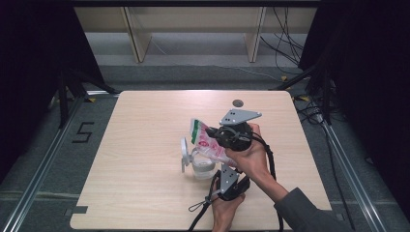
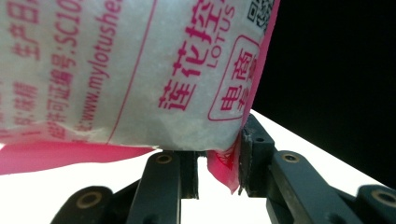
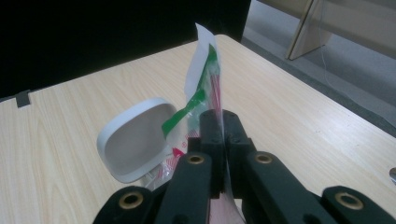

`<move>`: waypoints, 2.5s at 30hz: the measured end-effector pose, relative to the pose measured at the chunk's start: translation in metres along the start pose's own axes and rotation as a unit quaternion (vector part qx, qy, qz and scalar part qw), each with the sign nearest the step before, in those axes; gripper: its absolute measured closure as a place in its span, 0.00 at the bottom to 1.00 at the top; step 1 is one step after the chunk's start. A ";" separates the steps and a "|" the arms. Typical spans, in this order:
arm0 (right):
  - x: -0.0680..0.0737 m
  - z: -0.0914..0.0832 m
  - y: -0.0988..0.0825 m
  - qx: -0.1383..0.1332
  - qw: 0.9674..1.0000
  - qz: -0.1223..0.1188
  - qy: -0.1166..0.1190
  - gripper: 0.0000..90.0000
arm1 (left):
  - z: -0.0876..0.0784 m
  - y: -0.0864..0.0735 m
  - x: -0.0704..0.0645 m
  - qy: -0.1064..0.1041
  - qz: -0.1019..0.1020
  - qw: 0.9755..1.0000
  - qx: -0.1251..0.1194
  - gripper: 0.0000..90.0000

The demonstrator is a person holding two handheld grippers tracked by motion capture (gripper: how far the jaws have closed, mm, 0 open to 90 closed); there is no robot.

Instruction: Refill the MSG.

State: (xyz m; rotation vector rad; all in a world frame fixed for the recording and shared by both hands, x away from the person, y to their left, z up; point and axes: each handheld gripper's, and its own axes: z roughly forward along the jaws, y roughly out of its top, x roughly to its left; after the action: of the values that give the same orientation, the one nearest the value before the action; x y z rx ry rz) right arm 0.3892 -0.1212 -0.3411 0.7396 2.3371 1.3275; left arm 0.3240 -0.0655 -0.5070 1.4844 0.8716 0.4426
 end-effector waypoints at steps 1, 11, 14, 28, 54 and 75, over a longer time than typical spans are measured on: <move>0.000 0.001 0.000 -0.003 1.000 -0.008 -0.005 1.00 | 0.000 0.000 0.000 0.000 0.001 1.000 0.001 0.80; 0.001 0.003 -0.001 0.005 1.000 -0.011 0.000 1.00 | 0.000 -0.001 0.000 0.000 0.000 1.000 0.001 0.80; 0.000 0.001 0.000 0.000 1.000 -0.006 0.002 1.00 | -0.001 0.000 0.000 0.001 0.001 1.000 0.001 0.80; 0.001 0.001 -0.001 0.003 1.000 -0.001 0.002 1.00 | 0.000 0.000 0.000 0.002 0.001 1.000 0.001 0.80; 0.005 0.003 0.001 0.001 1.000 -0.015 0.000 1.00 | 0.001 0.001 -0.005 -0.003 -0.032 0.999 -0.033 0.80; 0.006 0.006 0.002 -0.002 1.000 -0.013 0.002 1.00 | 0.001 0.000 -0.002 -0.001 -0.033 0.999 -0.032 0.80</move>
State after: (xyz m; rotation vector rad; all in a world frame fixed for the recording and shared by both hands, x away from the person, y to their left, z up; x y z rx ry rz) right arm 0.3877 -0.1127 -0.3425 0.7044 2.3388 1.3232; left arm 0.3232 -0.0677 -0.5062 1.3927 0.8949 0.4159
